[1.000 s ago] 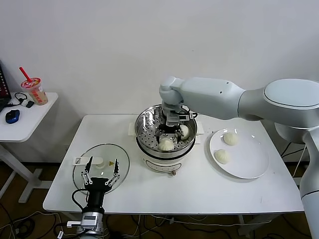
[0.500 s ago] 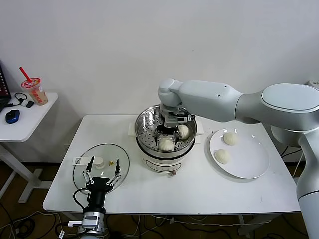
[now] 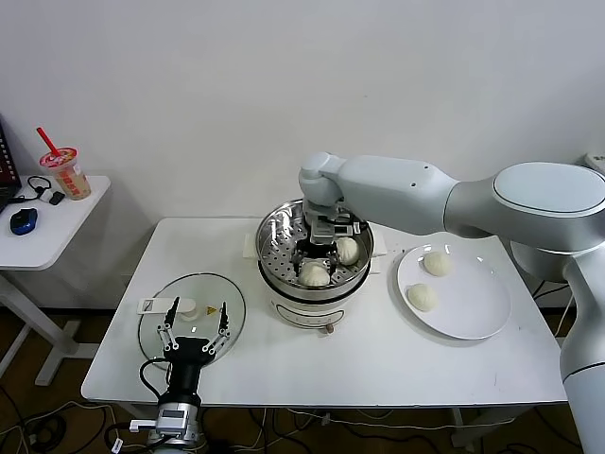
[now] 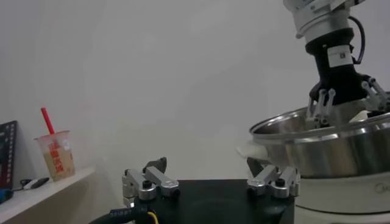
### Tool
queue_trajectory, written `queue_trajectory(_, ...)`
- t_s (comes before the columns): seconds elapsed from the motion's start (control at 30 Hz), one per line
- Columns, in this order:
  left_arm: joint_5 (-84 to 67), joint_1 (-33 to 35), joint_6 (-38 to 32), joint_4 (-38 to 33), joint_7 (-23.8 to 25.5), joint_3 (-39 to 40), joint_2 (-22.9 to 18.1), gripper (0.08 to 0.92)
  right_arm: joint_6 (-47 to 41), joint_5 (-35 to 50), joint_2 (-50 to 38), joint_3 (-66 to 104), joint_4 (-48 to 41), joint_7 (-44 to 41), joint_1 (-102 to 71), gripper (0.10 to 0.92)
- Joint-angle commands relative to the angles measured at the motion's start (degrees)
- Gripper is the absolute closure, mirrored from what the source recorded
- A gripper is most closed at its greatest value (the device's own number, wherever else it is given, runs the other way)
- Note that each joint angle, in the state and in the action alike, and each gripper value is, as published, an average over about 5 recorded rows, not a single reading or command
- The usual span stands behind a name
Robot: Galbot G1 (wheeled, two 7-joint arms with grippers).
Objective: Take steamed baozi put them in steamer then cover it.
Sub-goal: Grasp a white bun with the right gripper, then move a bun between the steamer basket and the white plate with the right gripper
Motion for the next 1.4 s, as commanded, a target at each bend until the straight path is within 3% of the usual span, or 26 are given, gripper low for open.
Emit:
queue_trajectory(0.03,0.1,0.0,0.0,-0.1,0.0,0.0,0.0,0.177,-0.4,0.2,-0.2,0.1,0.5,-0.1,0.0,0.317)
queue_trajectory(0.73,0.6,0.3,0.2,0.0,0.0,0.8,0.6,0.177,-4.0,8.4,-8.6,-1.5,4.1,-0.8,13.6,0.338)
queue_trajectory(1.4,2.0,0.6,0.6,0.8,-0.1,2.9,0.7,0.177,-19.1,10.7,-35.4,-12.2,13.9,-2.7,18.3,0.338)
